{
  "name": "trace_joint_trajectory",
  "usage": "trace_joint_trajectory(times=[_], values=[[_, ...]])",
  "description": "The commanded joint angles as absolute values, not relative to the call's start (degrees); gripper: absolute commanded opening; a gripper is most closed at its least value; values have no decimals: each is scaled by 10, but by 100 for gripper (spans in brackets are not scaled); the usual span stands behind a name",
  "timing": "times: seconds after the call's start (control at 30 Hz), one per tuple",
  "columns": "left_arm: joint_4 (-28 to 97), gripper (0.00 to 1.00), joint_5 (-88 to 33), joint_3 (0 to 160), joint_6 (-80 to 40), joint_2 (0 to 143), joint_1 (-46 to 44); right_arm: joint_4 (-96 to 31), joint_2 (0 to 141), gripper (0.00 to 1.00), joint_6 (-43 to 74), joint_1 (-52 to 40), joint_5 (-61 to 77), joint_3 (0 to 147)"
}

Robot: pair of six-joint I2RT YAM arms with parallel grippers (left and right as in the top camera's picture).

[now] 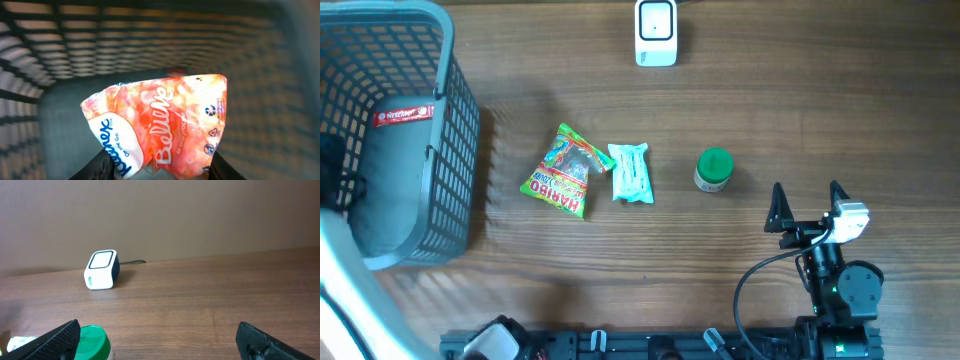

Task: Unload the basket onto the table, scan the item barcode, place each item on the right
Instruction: 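Reach the left gripper into the basket and grasp the red Kleenex pack, then carry the Kleenex pack right and set it beside the jar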

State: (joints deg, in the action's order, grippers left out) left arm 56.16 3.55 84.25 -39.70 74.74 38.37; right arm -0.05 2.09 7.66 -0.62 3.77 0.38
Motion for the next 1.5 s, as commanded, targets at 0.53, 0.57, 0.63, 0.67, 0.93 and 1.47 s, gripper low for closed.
trace_joint_trajectory(times=[0.53, 0.57, 0.63, 0.67, 0.93, 1.47], values=[[546, 40, -274, 841, -347, 812, -230, 1, 21, 100, 76, -8, 28, 3], [538, 40, -274, 841, -347, 831, -241, 1, 21, 100, 76, -8, 28, 3], [520, 40, -269, 841, -347, 877, -265, 1, 21, 100, 76, -8, 28, 3], [513, 40, -258, 841, -347, 898, -276, 1, 21, 100, 76, -8, 28, 3], [453, 41, -126, 841, -429, 1067, -365, 1, 21, 100, 76, -8, 28, 3], [413, 46, -50, 841, -816, 1196, -415, 1, 21, 100, 76, -8, 28, 3]])
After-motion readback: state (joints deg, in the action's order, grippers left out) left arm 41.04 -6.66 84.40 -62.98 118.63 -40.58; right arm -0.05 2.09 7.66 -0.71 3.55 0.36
